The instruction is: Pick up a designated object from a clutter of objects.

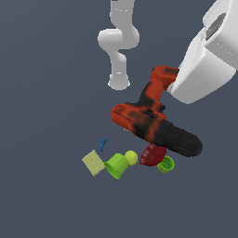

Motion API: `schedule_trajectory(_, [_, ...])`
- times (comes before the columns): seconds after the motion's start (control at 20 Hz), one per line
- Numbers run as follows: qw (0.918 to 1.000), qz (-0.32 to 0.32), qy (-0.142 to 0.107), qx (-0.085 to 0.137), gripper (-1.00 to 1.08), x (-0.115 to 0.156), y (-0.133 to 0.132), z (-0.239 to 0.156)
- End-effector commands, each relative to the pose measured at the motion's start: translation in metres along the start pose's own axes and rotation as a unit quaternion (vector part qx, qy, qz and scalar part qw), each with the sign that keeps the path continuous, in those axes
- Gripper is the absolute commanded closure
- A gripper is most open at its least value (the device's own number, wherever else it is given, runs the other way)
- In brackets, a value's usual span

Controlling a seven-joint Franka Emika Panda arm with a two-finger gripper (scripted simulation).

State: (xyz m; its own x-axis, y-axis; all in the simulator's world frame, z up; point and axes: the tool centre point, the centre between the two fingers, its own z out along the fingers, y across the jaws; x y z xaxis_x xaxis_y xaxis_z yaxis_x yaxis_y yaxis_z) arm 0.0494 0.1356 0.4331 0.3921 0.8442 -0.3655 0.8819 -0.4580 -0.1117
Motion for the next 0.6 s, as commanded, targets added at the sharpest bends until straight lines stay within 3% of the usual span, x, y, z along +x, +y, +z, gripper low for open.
schedule_trajectory(0.0, [1.0000, 0.001, 0.002, -0.003, 1.08, -0.0011, -0.0001, -0.0062])
schedule_trajectory(0.55, [1.0000, 0.000, 0.000, 0.000, 1.08, -0.0035, -0.0005, -0.0097])
